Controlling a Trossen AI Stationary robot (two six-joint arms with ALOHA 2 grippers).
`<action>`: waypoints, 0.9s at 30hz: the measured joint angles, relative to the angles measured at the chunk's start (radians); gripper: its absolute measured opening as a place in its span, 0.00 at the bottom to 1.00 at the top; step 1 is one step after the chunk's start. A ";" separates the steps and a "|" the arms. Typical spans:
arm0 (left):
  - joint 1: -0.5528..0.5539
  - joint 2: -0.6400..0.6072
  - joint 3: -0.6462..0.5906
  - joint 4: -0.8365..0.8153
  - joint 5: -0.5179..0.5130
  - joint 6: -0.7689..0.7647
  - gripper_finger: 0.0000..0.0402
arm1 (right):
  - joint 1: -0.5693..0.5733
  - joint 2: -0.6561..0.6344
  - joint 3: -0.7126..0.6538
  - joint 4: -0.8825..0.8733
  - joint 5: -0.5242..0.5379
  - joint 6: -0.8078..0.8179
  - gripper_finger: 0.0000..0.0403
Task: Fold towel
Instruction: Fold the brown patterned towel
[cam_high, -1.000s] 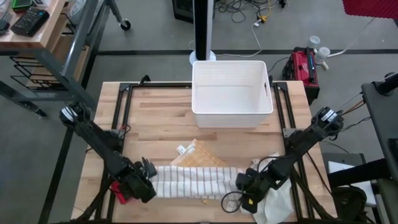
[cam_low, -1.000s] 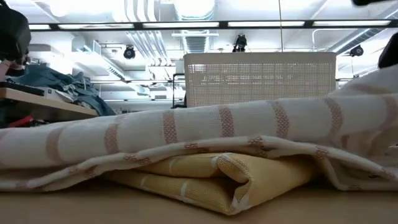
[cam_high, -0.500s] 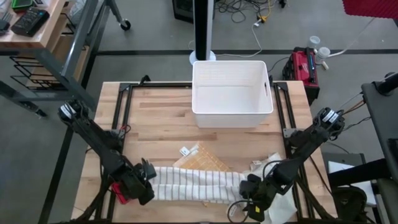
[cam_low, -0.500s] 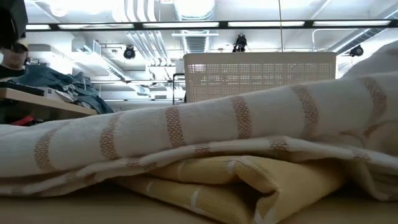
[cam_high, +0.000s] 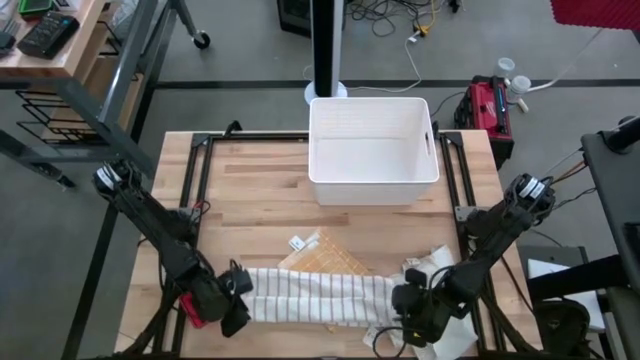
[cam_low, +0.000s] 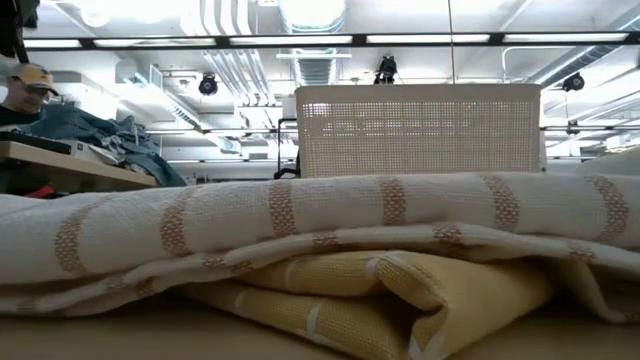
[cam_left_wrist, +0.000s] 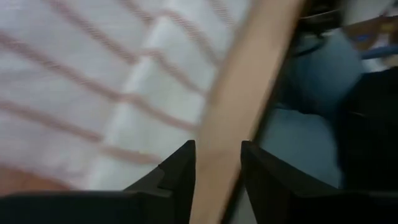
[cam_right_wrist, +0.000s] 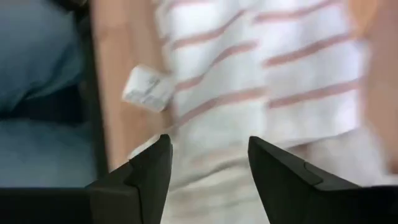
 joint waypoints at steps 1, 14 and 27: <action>-0.002 0.000 0.000 0.031 0.001 0.006 0.28 | 0.001 0.003 0.000 -0.003 0.041 0.005 0.49; -0.006 -0.001 0.000 0.011 -0.108 0.009 0.19 | -0.016 0.138 0.011 0.123 0.015 -0.133 0.40; 0.036 0.000 0.000 -0.034 -0.156 0.004 0.19 | 0.021 0.091 0.084 0.135 -0.055 -0.188 0.24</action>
